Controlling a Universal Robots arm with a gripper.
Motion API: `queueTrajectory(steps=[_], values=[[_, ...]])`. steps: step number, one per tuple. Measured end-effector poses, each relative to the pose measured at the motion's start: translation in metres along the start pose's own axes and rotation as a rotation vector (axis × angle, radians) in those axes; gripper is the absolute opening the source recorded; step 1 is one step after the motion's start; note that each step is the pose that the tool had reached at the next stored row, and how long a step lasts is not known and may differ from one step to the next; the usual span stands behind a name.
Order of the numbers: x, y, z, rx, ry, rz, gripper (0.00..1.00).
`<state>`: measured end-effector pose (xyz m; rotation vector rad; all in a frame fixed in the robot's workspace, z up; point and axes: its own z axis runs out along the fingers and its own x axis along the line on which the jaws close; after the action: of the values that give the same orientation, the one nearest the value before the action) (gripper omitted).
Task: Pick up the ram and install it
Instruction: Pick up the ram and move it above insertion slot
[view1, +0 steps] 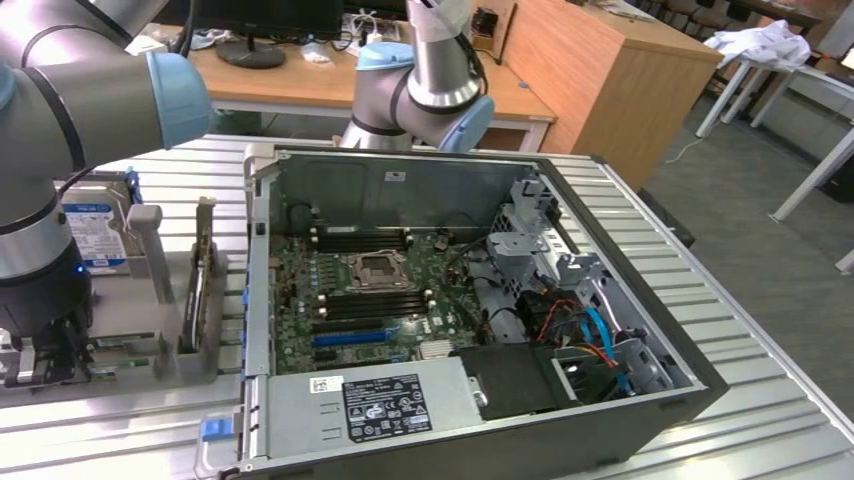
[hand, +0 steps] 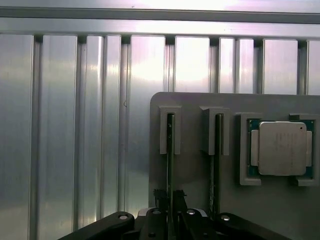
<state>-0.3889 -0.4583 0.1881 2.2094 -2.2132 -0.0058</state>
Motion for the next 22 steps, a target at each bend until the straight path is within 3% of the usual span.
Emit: queueTrajectory(steps=[22], values=[[-0.0001,0.0000,-0.0007,0.0001,0.0000,0.000,0.14]])
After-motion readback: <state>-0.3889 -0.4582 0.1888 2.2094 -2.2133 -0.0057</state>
